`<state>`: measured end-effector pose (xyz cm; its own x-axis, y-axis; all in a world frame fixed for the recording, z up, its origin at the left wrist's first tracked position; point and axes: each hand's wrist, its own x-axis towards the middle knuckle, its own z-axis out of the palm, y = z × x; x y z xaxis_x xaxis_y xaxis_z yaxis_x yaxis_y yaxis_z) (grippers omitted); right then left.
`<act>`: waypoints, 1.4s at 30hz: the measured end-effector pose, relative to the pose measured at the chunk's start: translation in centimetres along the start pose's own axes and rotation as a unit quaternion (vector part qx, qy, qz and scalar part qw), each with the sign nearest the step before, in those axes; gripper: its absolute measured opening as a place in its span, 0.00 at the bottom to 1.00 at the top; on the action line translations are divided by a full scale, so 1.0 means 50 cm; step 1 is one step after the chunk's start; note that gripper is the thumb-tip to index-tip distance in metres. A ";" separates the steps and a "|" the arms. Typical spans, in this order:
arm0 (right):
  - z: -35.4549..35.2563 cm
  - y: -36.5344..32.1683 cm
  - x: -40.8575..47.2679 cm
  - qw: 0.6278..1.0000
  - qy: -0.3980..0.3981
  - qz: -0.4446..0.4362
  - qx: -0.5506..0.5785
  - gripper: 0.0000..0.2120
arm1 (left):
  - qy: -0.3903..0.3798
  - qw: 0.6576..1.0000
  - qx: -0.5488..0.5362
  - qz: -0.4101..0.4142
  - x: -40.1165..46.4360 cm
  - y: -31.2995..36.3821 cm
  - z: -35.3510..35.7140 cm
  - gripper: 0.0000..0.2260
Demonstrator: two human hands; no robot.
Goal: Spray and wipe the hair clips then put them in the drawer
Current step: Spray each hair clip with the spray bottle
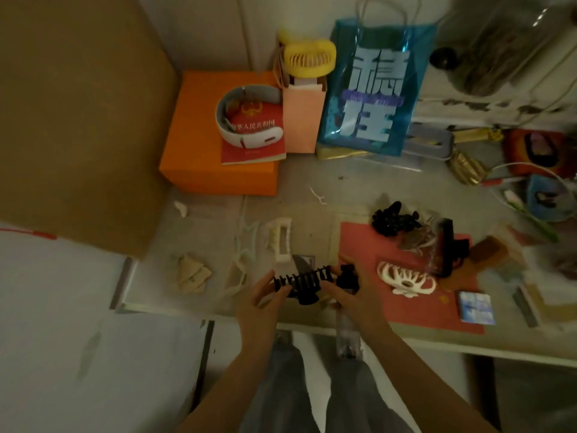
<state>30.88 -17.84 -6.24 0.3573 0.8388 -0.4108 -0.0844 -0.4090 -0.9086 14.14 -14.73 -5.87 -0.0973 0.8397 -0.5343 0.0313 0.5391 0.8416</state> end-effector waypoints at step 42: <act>0.114 0.094 0.014 0.997 0.026 0.046 -0.047 0.32 | 0.023 0.992 0.127 0.001 0.115 -0.055 -0.102 0.16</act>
<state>25.45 -17.14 -11.20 0.4001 0.7775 -0.4853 -0.0321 -0.5172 -0.8552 8.40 -11.71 -10.88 -0.1413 0.8399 -0.5241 0.2796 0.5417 0.7927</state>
